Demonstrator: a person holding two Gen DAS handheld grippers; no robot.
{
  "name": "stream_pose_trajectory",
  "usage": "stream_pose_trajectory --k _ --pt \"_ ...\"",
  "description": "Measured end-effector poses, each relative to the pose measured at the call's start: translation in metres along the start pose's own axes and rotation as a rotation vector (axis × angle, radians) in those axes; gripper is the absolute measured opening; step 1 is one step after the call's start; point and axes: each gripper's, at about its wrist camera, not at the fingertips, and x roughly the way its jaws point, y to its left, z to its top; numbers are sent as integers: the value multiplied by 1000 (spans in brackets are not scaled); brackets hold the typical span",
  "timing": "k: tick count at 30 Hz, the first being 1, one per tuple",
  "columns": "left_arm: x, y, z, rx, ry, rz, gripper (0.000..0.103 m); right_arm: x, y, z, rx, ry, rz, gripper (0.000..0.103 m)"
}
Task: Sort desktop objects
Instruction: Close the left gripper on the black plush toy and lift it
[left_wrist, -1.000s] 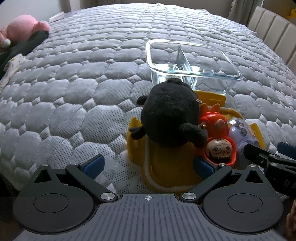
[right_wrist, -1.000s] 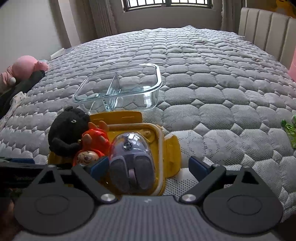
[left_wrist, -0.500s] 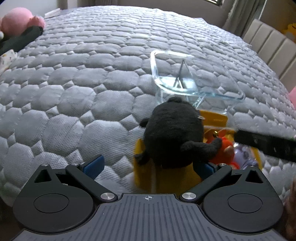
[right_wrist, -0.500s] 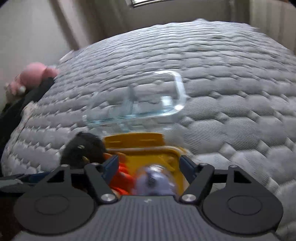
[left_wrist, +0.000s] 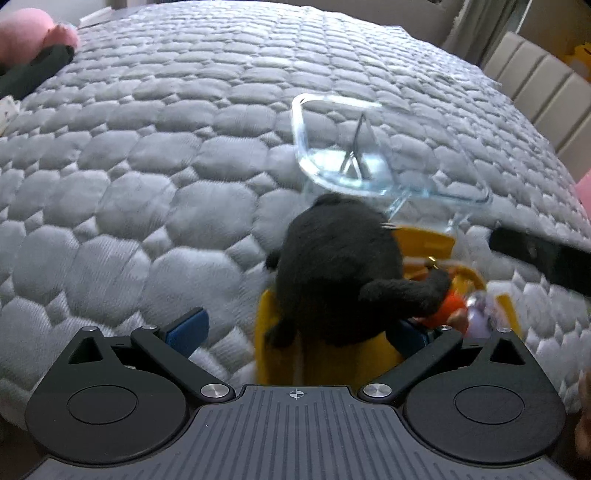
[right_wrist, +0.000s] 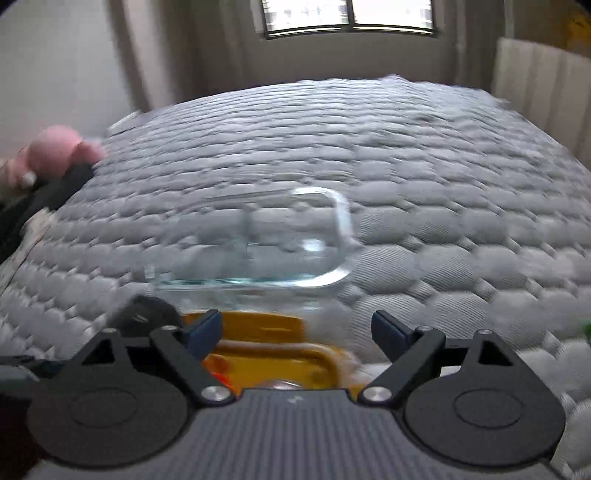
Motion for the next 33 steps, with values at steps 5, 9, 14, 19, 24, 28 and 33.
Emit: stream_pose_trajectory --k 5,9,14,19,24,28,33 --pt "3 -26 6 78 -68 69 102 7 -43 -13 141 41 34 89" --pt "4 -38 6 115 -76 95 75 18 -67 -23 213 67 59 89" --pt "5 -44 6 126 -56 97 74 27 -81 -32 266 89 105 89" --pt "-4 -50 9 139 -61 113 73 26 -88 -36 280 84 115 89" --pt "-19 -58 21 152 -112 102 73 28 -88 -36 284 84 122 89" --pt "-24 -65 38 166 -159 122 73 28 -90 -36 287 83 128 89" --pt "-25 -74 66 184 -231 155 73 30 -92 -34 300 82 136 89"
